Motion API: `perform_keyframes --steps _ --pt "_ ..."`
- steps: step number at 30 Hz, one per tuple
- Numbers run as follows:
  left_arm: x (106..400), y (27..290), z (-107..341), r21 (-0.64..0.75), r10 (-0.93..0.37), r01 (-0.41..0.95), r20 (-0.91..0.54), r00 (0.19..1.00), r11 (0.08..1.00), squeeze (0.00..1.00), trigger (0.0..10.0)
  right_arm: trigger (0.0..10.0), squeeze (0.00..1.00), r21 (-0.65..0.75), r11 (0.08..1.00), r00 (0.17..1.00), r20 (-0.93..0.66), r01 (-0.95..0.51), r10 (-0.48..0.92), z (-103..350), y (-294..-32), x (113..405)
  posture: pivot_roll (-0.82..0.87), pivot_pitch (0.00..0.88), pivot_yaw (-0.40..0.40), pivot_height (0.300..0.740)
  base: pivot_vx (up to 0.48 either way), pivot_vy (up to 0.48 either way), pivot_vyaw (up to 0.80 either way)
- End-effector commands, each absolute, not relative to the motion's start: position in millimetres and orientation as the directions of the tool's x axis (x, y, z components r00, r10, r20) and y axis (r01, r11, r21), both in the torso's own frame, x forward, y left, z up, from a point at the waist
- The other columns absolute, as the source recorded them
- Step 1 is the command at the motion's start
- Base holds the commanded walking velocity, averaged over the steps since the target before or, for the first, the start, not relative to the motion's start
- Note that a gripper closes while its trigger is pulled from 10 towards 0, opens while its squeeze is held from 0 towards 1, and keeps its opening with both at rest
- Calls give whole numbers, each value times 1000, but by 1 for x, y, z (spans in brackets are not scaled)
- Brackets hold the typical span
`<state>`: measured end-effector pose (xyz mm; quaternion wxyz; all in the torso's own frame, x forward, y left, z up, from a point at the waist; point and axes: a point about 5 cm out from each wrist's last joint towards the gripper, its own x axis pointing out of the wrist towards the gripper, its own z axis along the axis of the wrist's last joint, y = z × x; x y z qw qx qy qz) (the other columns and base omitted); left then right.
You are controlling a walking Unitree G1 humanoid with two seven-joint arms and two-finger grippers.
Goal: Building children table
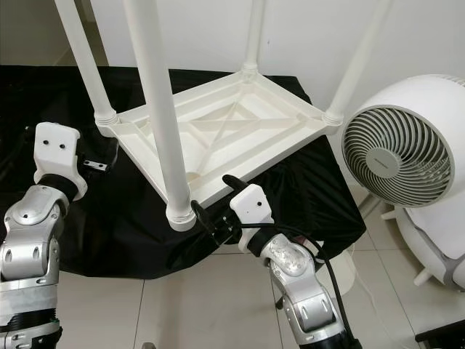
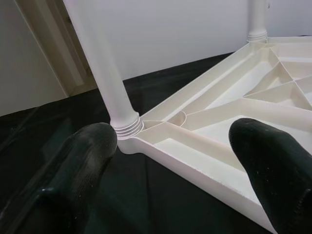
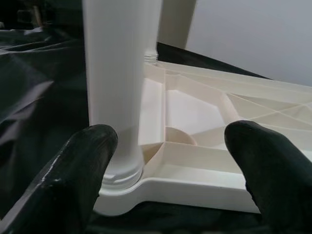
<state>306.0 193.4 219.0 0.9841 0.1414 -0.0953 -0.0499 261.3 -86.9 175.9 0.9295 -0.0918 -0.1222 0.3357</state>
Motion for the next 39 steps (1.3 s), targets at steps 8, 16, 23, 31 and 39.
perform_keyframes --steps 8,16,23,31,39 --pt "308 189 215 279 -87 36 170 982 960 0 10000 10000 0 -168 701 681 165 -693 713 176 -29 279 9 82 -10 740 0 0 0" --pt "306 190 216 280 -81 30 172 982 959 0 10000 10000 0 -202 771 755 164 -604 635 182 -20 303 25 84 -17 740 0 0 0" --pt "306 190 216 279 -80 28 175 981 960 0 10000 10000 0 -169 845 835 143 -508 531 178 -17 318 27 83 -18 740 0 0 0" --pt "308 190 218 280 -85 33 178 980 959 0 10000 0 0 -80 865 859 109 -495 501 168 -20 316 21 83 -13 740 0 0 0" --pt "309 188 219 279 -95 41 180 979 959 0 10000 0 0 -51 925 920 92 -377 380 163 -39 319 14 85 -6 740 0 0 0"
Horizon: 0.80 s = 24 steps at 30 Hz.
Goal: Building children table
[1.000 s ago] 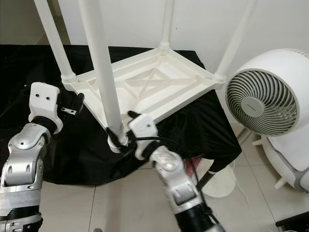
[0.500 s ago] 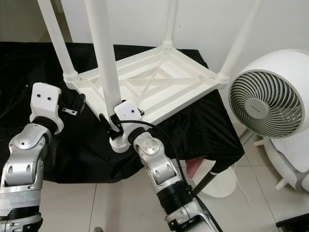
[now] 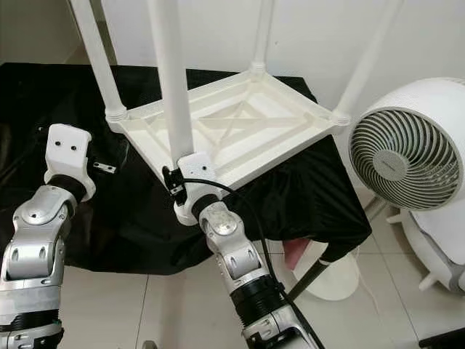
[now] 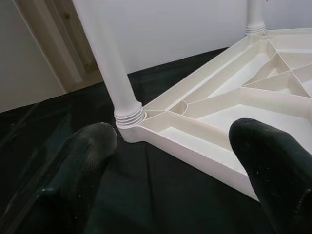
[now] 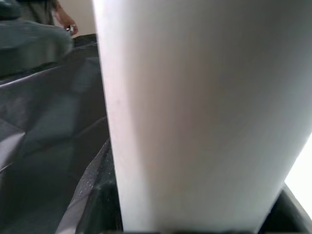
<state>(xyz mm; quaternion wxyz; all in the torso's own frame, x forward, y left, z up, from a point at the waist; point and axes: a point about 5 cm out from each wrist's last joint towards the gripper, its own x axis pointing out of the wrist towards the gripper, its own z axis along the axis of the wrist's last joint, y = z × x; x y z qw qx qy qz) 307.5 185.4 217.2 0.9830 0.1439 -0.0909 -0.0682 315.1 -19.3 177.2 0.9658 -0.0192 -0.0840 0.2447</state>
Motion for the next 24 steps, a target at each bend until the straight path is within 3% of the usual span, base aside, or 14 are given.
perform_keyframes --steps 1,4,7,15,21,22,23,24 --pt "310 187 219 279 -98 44 182 978 959 0 10000 0 0 -47 910 904 103 -412 415 163 -38 316 14 84 -5 740 0 0 0" --pt "310 187 220 278 -101 47 184 978 959 0 10000 0 0 -49 891 884 109 -452 454 164 -36 313 14 84 -5 740 0 0 0" --pt "312 186 222 283 -112 56 186 976 957 0 10000 0 0 -81 789 778 135 -608 614 166 -32 296 12 84 -3 740 0 0 0" --pt "320 187 226 294 -113 56 177 978 954 0 10000 0 0 -114 697 684 133 -708 717 171 -44 280 4 86 -5 740 0 0 0" --pt "339 205 238 264 -2 -43 167 986 964 0 10000 0 0 -146 593 583 110 -792 805 178 -64 268 -8 90 7 740 0 0 0" --pt "341 209 241 260 20 -64 171 985 964 204 10000 0 0 -151 568 559 100 -809 823 178 -67 265 -7 89 7 740 0 0 0" --pt "341 209 241 260 20 -64 171 985 964 204 10000 0 0 -151 568 559 100 -809 823 178 -67 265 -7 89 7 740 0 0 0" --pt "344 215 245 246 50 -92 171 984 965 1000 10000 0 0 -159 536 529 86 -829 844 179 -70 262 -7 89 9 740 0 0 0"
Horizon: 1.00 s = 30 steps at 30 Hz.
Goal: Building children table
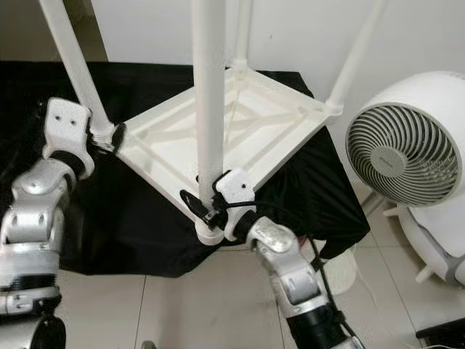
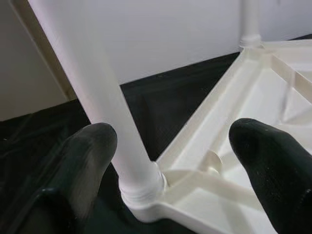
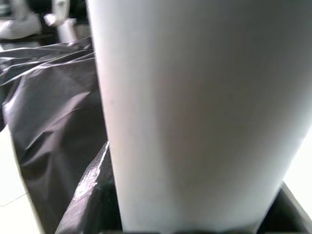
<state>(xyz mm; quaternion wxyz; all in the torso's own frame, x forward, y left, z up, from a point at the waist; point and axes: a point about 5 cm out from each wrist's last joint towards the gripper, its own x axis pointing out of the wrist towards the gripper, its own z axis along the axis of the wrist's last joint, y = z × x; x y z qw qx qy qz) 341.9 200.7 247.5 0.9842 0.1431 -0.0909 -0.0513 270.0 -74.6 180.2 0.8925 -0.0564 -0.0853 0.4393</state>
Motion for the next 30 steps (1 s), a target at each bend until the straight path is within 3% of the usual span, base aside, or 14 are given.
perform_keyframes --steps 1,5,6,13,21,30 --pt "346 220 249 237 71 -113 178 981 965 1000 10000 0 0 -165 510 505 74 -844 860 180 -72 260 -7 89 9 740 0 0 0" --pt "349 233 257 193 139 -176 191 972 965 1000 10000 0 0 -180 452 452 46 -873 891 183 -78 255 -4 89 11 740 0 0 0" --pt "351 237 259 174 162 -195 186 969 965 0 10000 0 0 -183 440 441 36 -879 897 184 -81 255 -4 89 11 740 0 0 0" --pt "359 255 265 115 274 -297 178 945 948 0 10000 0 0 -176 369 378 -19 -913 926 184 -88 250 -11 84 9 740 0 0 0" --pt "372 262 278 117 300 -326 197 933 938 0 10000 0 0 -155 278 294 -85 -948 952 183 -95 237 -26 82 14 740 0 0 0" --pt "380 269 284 105 310 -335 200 929 936 0 10000 0 0 -135 241 258 -128 -961 958 182 -103 229 -32 81 16 740 0 0 0"
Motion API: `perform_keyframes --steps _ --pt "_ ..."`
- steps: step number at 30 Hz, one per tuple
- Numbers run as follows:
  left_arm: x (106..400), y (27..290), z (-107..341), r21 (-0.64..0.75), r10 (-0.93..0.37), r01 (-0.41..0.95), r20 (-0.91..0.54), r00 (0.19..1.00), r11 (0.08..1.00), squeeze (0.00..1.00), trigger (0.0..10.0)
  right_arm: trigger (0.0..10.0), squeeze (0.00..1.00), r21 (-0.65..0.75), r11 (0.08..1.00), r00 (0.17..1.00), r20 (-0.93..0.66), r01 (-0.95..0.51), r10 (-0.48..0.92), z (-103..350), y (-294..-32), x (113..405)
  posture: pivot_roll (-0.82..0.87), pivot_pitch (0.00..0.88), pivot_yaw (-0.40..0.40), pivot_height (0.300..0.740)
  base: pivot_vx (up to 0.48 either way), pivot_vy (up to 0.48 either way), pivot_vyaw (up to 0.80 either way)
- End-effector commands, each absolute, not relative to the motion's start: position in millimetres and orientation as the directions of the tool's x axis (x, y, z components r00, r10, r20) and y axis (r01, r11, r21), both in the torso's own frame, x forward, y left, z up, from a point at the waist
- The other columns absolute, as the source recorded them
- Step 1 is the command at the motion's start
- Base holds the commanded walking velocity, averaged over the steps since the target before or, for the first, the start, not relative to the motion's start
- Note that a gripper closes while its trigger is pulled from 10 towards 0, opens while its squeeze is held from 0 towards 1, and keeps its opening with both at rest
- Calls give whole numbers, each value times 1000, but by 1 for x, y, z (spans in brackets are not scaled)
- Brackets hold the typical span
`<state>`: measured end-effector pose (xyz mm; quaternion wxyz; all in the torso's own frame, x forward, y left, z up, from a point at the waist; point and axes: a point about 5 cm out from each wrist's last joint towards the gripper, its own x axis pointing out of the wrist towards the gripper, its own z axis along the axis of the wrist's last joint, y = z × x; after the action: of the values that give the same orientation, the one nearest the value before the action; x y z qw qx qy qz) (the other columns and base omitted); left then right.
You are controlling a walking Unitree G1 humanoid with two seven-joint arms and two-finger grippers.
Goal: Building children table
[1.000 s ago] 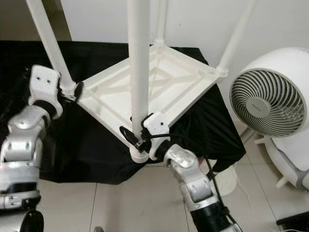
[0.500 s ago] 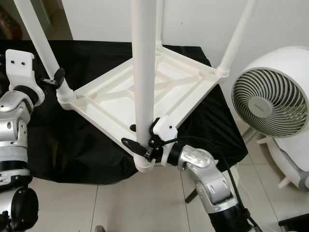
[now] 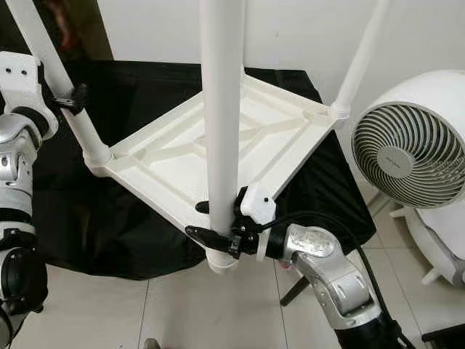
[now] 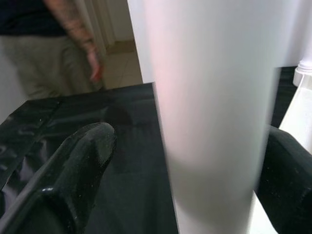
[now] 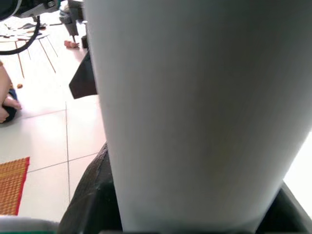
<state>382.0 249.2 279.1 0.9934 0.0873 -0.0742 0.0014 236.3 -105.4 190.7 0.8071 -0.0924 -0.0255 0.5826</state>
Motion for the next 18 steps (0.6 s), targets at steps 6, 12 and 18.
perform_keyframes --steps 6,12,18 --pt "383 269 280 88 285 -304 182 941 949 0 0 0 0 -136 305 321 -124 -943 939 180 -108 234 -33 86 19 740 0 0 0" --pt "383 265 273 104 231 -250 165 959 963 0 0 0 0 -139 354 370 -111 -925 922 179 -110 239 -26 90 17 740 0 0 0" --pt "381 259 264 155 118 -140 142 983 978 0 0 0 0 -154 401 420 -112 -903 901 178 -112 247 -20 93 15 740 0 0 0"
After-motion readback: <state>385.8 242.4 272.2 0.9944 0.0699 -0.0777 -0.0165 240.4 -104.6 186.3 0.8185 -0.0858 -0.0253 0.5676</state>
